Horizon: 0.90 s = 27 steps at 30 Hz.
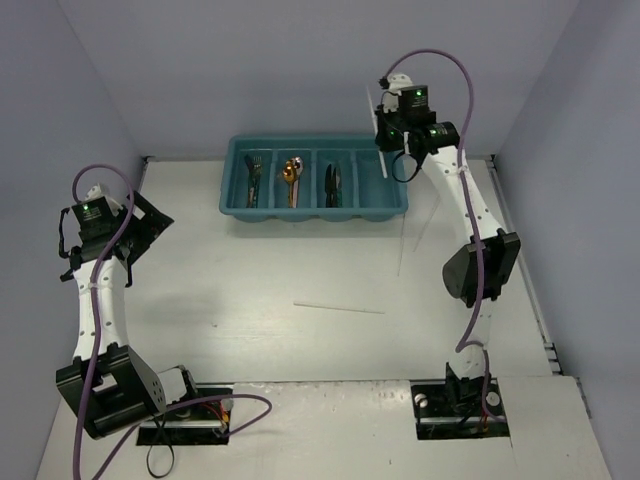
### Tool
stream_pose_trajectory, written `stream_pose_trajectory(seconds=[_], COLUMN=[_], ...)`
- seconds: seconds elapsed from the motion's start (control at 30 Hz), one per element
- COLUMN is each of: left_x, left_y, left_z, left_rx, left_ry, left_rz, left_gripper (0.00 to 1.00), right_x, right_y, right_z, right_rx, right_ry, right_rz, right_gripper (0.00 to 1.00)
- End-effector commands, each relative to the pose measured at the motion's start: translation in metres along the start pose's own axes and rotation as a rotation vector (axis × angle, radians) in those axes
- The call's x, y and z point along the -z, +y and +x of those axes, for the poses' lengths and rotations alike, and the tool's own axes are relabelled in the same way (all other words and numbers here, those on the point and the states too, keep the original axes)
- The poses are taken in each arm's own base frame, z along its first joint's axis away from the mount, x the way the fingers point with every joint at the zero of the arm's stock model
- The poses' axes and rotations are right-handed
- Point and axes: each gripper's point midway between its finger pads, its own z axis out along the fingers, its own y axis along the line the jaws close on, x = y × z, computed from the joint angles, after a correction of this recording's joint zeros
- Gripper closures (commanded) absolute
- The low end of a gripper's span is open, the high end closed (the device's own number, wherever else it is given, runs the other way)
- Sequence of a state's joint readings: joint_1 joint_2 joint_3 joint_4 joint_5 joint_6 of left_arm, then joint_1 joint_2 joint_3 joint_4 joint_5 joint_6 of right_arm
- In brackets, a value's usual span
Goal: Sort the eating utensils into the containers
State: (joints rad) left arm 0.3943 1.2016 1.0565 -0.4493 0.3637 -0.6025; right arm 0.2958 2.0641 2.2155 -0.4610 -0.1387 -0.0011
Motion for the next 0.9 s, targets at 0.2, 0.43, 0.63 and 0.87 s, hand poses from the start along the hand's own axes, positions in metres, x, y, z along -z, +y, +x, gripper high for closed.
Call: stream_pose_trajectory(seconds=[0.2, 0.43, 0.63, 0.87], left_x=[0.011, 0.011, 0.011, 0.01], left_y=[-0.019, -0.018, -0.018, -0.018], left_z=[-0.028, -0.028, -0.026, -0.027], left_rx=[-0.024, -0.024, -0.02, -0.021], left_ry=[-0.095, -0.097, -0.094, -0.089], left_rz=[0.054, 0.05, 0.053, 0.05], left_gripper=[0.13, 0.13, 0.13, 0.13], right_x=[-0.051, -0.075, -0.088, -0.096], right_y=[-0.046, -0.062, -0.064, -0.054], right_z=[0.022, 0.045, 0.069, 0.084], right_rx=[-0.152, -0.175, -0.189, -0.176], right_ry=[0.016, 0.053, 0.1, 0.138], right_rz=[0.088, 0.121, 0.12, 0.057], right_gripper=[1.0, 1.0, 1.0, 0.89])
